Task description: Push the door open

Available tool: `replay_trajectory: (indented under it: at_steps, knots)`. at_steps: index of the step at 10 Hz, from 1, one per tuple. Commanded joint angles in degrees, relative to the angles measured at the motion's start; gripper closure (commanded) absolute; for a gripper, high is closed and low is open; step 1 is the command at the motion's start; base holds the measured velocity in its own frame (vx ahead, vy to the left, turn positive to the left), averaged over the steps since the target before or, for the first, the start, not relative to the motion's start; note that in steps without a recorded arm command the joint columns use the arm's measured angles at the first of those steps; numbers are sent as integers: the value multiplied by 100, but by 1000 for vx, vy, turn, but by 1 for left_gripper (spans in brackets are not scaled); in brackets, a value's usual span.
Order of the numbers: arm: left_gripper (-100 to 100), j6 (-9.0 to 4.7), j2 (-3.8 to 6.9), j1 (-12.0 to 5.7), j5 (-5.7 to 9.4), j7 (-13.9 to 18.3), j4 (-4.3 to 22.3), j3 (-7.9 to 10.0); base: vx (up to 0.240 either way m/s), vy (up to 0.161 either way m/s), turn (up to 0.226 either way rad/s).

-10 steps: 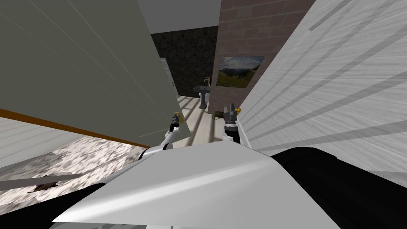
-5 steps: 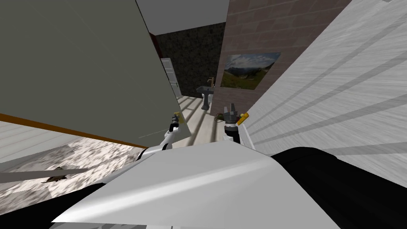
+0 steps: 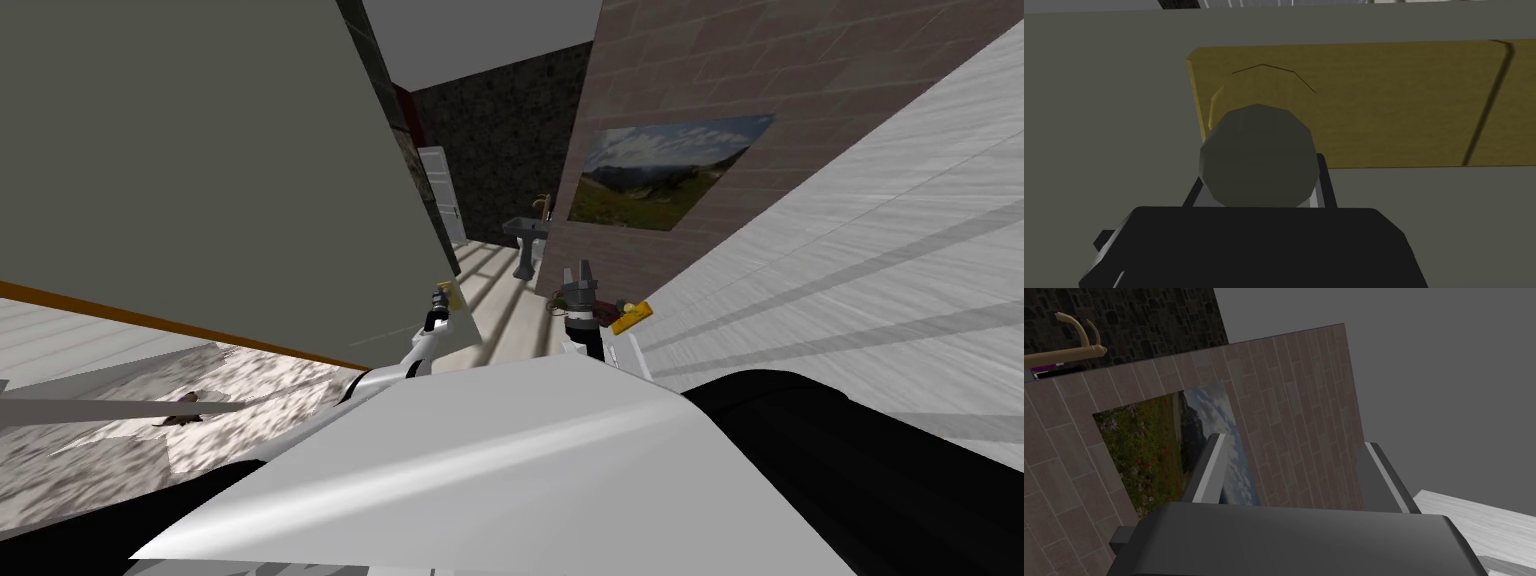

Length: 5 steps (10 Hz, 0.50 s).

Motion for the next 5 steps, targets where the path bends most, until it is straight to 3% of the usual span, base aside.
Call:
replay_trajectory:
  at_steps: [1,4,5]
  knots:
    - [100,-3,81,33,57,16,-58,-10,195,-94,171]
    - [100,-27,166,32,141,69,-14,-106,180,-107,204]
    - [-100,-3,-18,12,84,-82,-71,-118,18,-21,279]
